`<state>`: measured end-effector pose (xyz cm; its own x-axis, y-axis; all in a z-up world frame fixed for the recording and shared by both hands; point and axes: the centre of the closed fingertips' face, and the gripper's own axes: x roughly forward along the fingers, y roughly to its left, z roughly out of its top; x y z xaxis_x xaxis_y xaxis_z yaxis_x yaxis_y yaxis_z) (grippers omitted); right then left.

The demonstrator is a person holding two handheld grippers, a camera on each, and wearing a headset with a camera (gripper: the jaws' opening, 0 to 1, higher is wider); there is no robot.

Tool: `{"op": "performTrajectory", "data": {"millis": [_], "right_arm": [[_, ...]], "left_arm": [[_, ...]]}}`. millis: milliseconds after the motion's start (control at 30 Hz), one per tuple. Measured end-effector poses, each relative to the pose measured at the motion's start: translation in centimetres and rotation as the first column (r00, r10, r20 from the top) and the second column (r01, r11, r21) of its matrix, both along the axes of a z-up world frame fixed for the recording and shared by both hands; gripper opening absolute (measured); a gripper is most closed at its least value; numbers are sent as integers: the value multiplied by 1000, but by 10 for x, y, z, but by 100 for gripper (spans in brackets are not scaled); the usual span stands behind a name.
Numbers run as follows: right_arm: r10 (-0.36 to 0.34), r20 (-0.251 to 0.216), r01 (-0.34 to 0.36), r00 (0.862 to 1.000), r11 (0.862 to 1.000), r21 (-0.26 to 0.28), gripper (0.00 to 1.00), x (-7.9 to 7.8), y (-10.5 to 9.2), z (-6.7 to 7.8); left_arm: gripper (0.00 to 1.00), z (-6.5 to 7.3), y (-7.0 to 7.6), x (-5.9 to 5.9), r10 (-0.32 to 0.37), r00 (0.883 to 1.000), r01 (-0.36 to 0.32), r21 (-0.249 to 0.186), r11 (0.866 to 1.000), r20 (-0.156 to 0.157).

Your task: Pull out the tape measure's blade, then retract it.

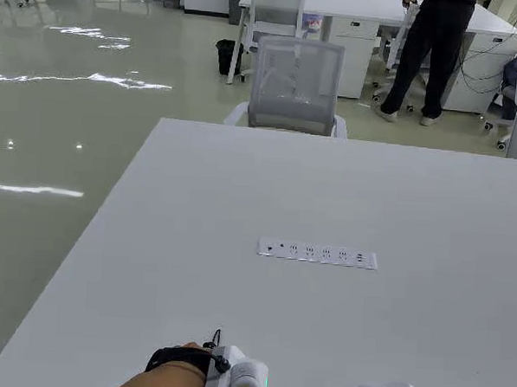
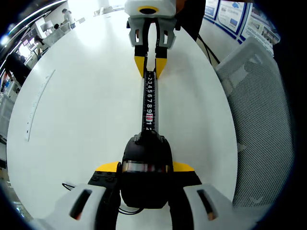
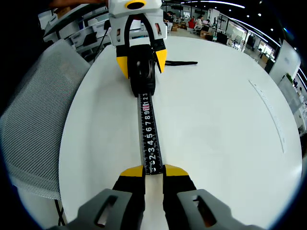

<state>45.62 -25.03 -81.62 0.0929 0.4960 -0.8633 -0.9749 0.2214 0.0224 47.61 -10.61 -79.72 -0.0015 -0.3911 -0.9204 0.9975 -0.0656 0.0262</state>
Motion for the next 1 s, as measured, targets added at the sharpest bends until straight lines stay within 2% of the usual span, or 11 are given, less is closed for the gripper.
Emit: {"op": "performTrajectory", "data": {"millis": [1000], "right_arm": [[-7,-6,6,1000,999,-38,12,-3,-22,0]], "left_arm": [[34,1,0,0,1,1000,-1,-4,1000,2]]}}
